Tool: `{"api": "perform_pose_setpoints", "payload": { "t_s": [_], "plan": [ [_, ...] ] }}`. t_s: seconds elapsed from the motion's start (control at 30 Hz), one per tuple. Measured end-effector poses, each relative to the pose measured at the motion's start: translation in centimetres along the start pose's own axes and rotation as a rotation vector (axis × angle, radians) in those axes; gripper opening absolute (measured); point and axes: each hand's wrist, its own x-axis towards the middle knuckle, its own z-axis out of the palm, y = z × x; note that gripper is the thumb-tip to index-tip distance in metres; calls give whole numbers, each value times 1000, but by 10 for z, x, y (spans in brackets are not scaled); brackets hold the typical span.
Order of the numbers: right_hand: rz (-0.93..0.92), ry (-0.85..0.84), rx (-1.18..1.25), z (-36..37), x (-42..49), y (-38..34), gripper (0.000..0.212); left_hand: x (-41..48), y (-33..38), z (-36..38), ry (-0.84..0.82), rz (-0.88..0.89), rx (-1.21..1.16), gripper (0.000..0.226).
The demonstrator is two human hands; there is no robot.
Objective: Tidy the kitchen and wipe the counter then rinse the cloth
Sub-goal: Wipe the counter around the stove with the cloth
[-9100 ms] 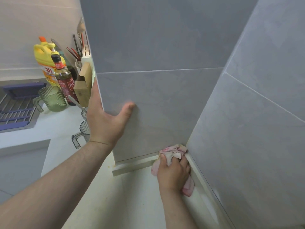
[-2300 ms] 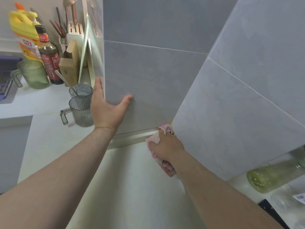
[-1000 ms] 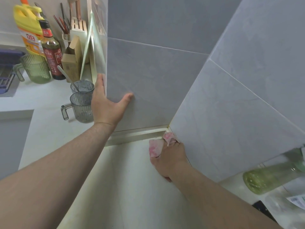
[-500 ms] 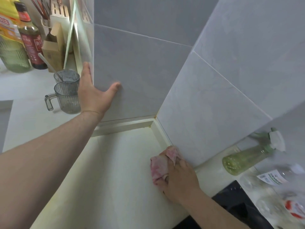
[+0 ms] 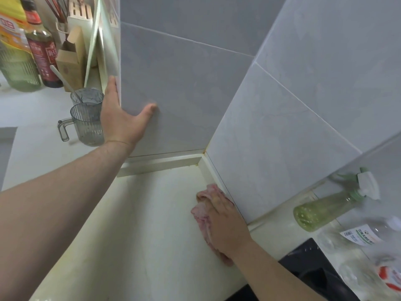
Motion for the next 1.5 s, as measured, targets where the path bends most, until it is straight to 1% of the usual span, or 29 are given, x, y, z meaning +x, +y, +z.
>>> {"api": "perform_pose_setpoints", "payload": {
  "t_s": [0.1, 0.13, 0.17, 0.2, 0.23, 0.3, 0.37, 0.5, 0.57, 0.67, 0.77, 0.87, 0.93, 1.0, 1.07, 1.1, 1.13, 1.17, 1.2, 1.23, 1.27, 1.33, 1.4, 1.43, 1.5],
  "plan": [
    [79, -119, 59, 2, -1, 2, 87, 0, 0, 0, 6, 19, -9, 87],
    [77, -135, 56, 1, -1, 2, 88, 0, 0, 0, 7, 20, -13, 86],
    [57, -103, 48, 0, -2, 3, 82, 0, 0, 0, 8, 14, -14, 86],
    [34, -44, 65, -1, -5, 5, 72, 0, 0, 0, 8, 11, -18, 87],
    [36, 11, 117, -2, -9, 8, 62, 0, 0, 0, 6, 9, -23, 87],
    [111, 95, 265, -7, -24, 13, 49, -1, 0, 1, 6, 6, -19, 88],
    [183, 208, 324, -12, -41, 17, 49, -2, 0, 0, 10, 6, -8, 89],
    [215, 397, 180, -15, -70, 18, 55, -4, 4, 0, 15, 36, -37, 76],
    [250, 442, 135, -10, -79, 16, 49, -5, 5, -1, 23, 44, -39, 74],
    [312, 461, 108, 2, -81, 16, 39, -5, 7, -3, 24, 41, -36, 71],
    [362, 435, 78, 0, -63, 12, 40, -5, 9, -3, 12, 47, -42, 64],
    [374, 363, 110, -16, -41, 3, 24, -5, 7, -3, 22, 45, -36, 71],
    [408, 324, 109, -17, -28, 0, 22, -5, 5, -4, 26, 31, -36, 75],
    [402, 353, 98, -20, -19, -3, 21, -6, 6, -4, 21, 29, -50, 70],
    [403, 340, 106, -25, -20, -3, 15, -6, 7, -3, 10, 39, -47, 58],
    [394, 318, 110, -26, -24, -2, 10, -6, 7, -4, 6, 44, -44, 55],
    [382, 322, 105, -25, -31, 1, 5, -4, 4, -4, 3, 41, -36, 59],
    [383, 334, 125, -26, -38, 2, 6, -2, 1, -3, 0, 35, -27, 71],
    [395, 353, 155, -28, -47, 2, 11, -1, -2, -3, -4, 30, -13, 84],
    [426, 357, 194, -28, -57, 3, 13, 0, -4, -3, -12, 16, 2, 93],
    [460, 362, 221, -26, -64, 4, 14, 1, -6, -2, -21, 5, 11, 97],
    [520, 356, 306, -23, -73, 5, 20, 1, -7, -1, -29, 0, 16, 99],
    [549, 460, 328, -16, -73, 5, 41, 2, -8, 0, -20, 11, 18, 99],
    [560, 524, 332, -13, -70, 3, 48, 1, -7, 0, -17, 16, 19, 99],
    [588, 587, 352, -10, -67, -3, 50, 0, -7, 1, -8, 27, 12, 96]
  ]
}}
